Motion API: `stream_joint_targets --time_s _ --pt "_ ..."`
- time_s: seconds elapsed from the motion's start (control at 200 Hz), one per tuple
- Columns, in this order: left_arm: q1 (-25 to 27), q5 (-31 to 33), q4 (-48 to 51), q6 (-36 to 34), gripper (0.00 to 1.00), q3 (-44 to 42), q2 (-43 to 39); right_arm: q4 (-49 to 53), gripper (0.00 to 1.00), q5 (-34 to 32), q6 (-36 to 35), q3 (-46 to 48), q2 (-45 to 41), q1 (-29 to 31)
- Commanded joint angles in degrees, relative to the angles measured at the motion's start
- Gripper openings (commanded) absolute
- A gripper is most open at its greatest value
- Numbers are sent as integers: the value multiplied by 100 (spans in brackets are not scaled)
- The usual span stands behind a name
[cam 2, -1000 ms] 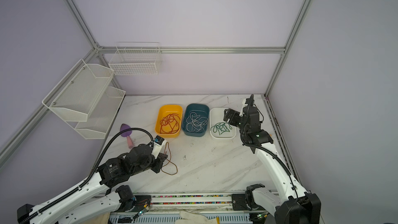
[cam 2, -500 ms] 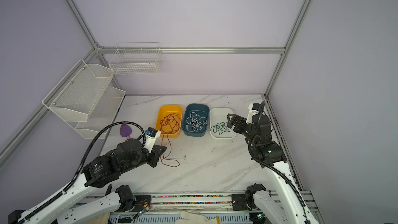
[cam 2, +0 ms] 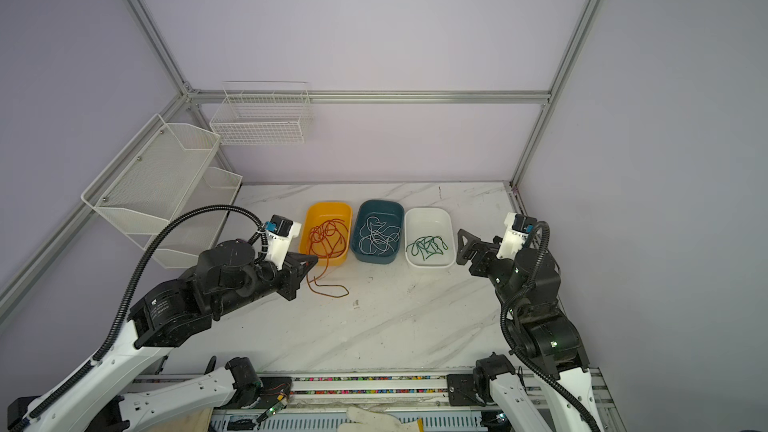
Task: Untangle the cables
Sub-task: 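Raise the right gripper away from the tubs while the left gripper lifts the red wire, then carry the red wire over the yellow tub with the left gripper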
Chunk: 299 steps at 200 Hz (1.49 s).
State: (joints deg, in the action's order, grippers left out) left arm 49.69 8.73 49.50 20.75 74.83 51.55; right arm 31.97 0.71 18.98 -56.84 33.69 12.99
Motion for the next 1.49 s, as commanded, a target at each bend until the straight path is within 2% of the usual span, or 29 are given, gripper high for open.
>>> stream_joint_targets --time_s 0.0,0.39,0.585,0.7,0.815,1.065,1.28,1.49 --pt "29 357 157 -437 0 977 192 59 98 -344 -137 104 -242 -25" --pt "-99 1142 10 -1641 0 2173 1104 -78 98 -740 -63 294 -952 -25" --pt "-780 633 -233 -1813 0 2551 1586 -98 98 -739 -62 323 -979 -26" --pt "-1500 151 -384 -1734 0 2679 1817 -103 98 -744 -71 348 -995 -26" --pt "-1973 -193 -587 -1732 0 2729 2033 -112 98 -719 -73 367 -995 -26" --pt "-2496 -366 -1234 -1699 0 2273 2211 -129 98 -688 -80 401 -996 -27" --pt "-3056 -758 -1698 -1464 0 1788 2295 -162 98 -640 -79 429 -987 -26" --pt "-3380 -1170 -2117 -1151 0 1406 2452 -173 98 -620 -96 440 -996 -26"
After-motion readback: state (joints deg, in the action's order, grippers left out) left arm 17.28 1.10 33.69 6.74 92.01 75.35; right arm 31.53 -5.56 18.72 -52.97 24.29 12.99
